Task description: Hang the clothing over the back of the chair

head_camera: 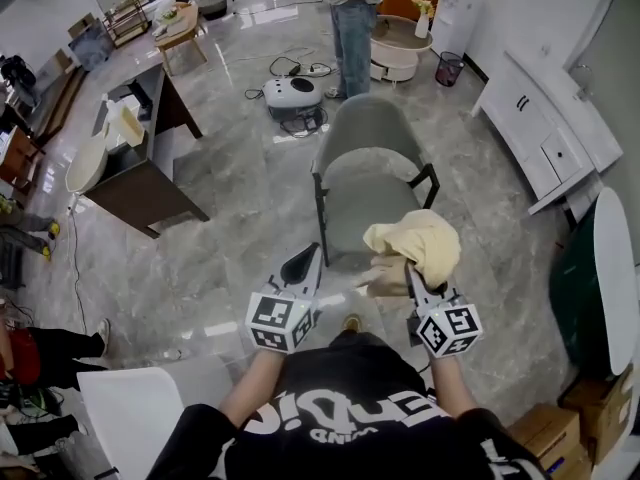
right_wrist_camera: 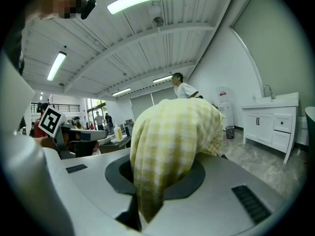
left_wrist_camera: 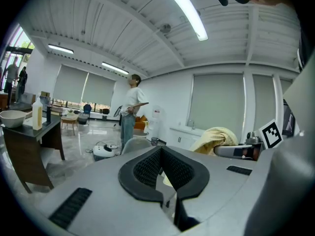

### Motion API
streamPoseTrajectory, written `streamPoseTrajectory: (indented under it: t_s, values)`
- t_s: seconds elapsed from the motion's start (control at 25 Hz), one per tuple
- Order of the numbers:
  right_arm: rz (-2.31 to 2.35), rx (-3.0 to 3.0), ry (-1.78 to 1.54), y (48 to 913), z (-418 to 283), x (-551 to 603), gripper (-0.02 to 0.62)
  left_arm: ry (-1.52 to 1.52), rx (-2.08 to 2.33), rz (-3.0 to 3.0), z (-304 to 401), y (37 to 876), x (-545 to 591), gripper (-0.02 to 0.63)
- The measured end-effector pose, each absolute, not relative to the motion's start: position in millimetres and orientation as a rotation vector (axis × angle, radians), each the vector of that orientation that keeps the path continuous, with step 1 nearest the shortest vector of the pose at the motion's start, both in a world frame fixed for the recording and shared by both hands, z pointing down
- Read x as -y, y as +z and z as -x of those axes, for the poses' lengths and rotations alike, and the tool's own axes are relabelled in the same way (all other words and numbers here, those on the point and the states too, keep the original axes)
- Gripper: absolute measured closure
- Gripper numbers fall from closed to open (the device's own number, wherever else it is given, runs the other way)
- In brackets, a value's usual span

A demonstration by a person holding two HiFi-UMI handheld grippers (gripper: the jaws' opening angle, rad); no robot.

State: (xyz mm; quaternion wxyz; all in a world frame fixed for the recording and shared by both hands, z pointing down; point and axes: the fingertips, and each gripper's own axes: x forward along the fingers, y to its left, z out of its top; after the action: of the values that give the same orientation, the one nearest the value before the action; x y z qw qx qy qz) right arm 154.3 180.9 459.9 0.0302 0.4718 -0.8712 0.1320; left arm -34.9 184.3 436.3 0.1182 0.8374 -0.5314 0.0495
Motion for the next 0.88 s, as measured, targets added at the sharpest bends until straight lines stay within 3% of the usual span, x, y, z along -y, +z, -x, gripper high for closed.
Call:
streamPoseTrajectory:
  t_s: [0.88]
  values:
    - [-1.315,2.742,0.401,468,-159,-51,0.52,0.141,1.653,-2.39,24,444,-71,0.591]
